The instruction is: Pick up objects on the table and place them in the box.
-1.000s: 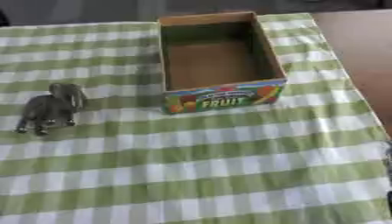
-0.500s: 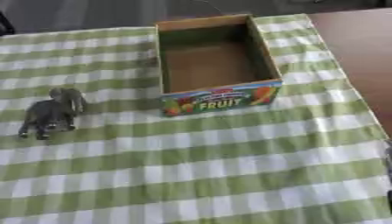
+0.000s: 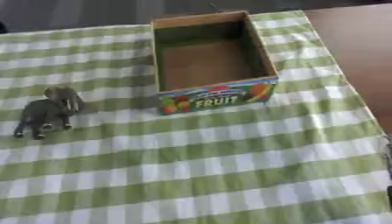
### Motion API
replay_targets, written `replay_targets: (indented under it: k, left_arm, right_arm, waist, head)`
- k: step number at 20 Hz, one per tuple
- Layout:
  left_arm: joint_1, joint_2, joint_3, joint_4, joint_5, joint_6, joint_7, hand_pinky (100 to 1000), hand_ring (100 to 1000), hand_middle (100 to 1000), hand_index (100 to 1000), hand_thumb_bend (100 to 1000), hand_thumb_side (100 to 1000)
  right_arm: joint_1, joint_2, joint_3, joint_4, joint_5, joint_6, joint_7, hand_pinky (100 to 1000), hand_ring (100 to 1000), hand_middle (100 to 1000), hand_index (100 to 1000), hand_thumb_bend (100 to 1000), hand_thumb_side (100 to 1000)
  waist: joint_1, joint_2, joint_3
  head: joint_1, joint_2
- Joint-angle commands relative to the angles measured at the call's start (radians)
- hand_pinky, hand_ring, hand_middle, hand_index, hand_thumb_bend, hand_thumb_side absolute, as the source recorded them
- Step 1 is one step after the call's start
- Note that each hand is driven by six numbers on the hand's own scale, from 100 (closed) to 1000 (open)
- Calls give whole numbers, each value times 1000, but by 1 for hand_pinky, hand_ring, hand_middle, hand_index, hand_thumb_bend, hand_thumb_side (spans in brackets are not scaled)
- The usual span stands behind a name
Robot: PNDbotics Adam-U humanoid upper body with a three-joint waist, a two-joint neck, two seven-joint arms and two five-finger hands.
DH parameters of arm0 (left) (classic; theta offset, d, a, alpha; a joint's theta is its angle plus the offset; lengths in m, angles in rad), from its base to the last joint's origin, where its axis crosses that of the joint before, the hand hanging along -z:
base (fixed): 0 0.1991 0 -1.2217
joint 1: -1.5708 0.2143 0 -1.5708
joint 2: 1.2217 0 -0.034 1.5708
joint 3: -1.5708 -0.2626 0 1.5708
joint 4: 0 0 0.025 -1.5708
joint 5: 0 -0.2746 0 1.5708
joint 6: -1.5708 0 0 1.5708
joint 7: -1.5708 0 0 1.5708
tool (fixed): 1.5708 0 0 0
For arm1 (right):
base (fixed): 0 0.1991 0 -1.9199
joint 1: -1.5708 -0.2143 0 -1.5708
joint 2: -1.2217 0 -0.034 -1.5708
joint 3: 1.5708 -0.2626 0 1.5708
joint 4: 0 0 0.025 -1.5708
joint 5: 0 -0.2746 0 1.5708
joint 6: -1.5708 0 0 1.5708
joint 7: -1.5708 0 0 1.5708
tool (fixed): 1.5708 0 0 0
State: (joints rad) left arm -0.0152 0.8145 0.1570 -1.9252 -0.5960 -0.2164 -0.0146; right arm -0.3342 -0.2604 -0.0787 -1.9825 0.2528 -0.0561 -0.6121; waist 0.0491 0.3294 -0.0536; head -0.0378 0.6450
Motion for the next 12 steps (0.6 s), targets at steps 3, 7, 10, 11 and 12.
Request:
replay_targets:
  k: [3, 7, 10, 11, 12]
  left_arm:
    - [-42, 52, 0, 23, 4, 10, -66, 755, 779, 795, 911, 100, 696]
    - [-67, 58, -8, 29, -14, 15, -118, 762, 782, 797, 911, 160, 757]
    - [-81, 53, -12, 23, -22, 24, -141, 764, 784, 799, 913, 184, 782]
    - [-86, 52, -14, 21, -23, 26, -147, 764, 784, 800, 913, 183, 783]
    - [-91, 50, -15, 19, -24, 28, -152, 767, 786, 802, 916, 184, 776]
  right_arm:
    - [-13, -23, -2, -18, 2, -2, 3, 857, 746, 665, 806, 100, 653]
    - [-14, -23, -1, -18, 0, -1, 4, 856, 746, 665, 806, 100, 654]
    - [-12, -24, -1, -18, 0, 1, 5, 856, 746, 664, 806, 100, 655]
    - [-12, -24, -1, -18, 0, 1, 5, 856, 746, 664, 806, 100, 655]
    - [-12, -24, -1, -18, -2, 0, 5, 856, 746, 664, 806, 100, 655]
  waist:
    - [-10, -8, -6]
    - [-24, -2, -8]
    - [-34, 1, -7]
    - [-36, 2, -6]
    - [-39, 3, -6]
  head:
    - [36, -2]
    - [49, -11]
    - [51, -15]
    - [51, -16]
    - [50, -19]
